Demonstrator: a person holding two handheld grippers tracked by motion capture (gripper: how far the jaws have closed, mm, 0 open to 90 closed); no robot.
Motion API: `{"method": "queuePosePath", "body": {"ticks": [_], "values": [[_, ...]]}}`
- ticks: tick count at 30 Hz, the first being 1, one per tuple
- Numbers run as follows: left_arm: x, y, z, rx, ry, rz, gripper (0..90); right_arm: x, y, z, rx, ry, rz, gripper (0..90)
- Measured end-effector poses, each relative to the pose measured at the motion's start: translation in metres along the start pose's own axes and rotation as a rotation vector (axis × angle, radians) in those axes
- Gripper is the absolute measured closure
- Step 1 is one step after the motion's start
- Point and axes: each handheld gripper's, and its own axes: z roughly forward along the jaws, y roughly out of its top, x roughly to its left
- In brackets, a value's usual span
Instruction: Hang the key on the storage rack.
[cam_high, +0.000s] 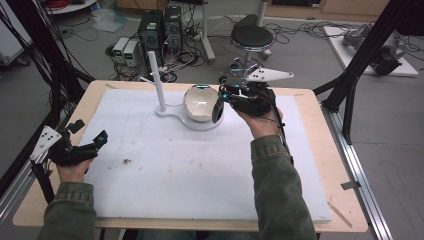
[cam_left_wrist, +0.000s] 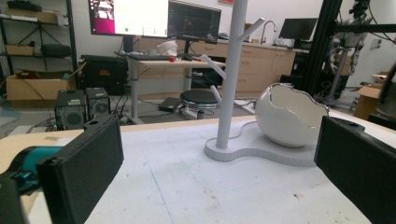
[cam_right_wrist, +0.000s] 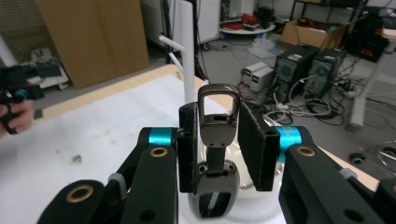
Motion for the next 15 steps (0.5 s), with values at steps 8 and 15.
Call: {"method": "queuePosePath", "body": {"ticks": [8,15], "values": [[-0.001,-0.001,0.001,0.003,-0.008,0.002,1.7,0.008,0.014,0.021,-0.003,0.040,0.003,69.5],[0.000,0.000,0.000,0.000,-0.004,-0.002,1.7,0.012,0.021,0.038,0.005,0.062,0.003,69.5]]}}
